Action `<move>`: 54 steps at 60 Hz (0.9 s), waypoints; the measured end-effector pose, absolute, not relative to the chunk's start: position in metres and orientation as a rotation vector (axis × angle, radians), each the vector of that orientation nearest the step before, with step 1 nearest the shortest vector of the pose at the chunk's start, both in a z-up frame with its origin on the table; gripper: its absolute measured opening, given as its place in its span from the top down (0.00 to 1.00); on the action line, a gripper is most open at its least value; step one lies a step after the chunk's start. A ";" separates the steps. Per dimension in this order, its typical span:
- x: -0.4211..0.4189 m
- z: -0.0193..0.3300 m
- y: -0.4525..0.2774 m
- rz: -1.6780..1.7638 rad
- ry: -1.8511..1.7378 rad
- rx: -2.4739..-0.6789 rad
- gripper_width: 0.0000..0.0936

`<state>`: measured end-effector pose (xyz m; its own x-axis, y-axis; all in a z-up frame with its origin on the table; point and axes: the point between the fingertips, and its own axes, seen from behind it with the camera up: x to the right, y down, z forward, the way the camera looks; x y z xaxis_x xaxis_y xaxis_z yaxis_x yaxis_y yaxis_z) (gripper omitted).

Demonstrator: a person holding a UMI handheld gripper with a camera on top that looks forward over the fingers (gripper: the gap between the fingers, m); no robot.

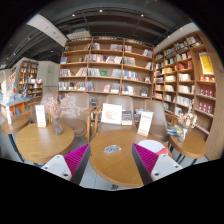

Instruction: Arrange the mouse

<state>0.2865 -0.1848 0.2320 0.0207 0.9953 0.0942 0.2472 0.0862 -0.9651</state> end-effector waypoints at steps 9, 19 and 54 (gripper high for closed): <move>0.264 0.223 -0.186 0.978 -1.422 -1.365 0.09; 0.243 0.202 -0.184 0.954 -1.433 -1.396 0.09; 0.149 0.095 -0.192 0.828 -1.532 -1.504 0.09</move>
<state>0.1485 -0.1921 0.0947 0.0448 0.9936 0.1038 0.4576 0.0719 -0.8862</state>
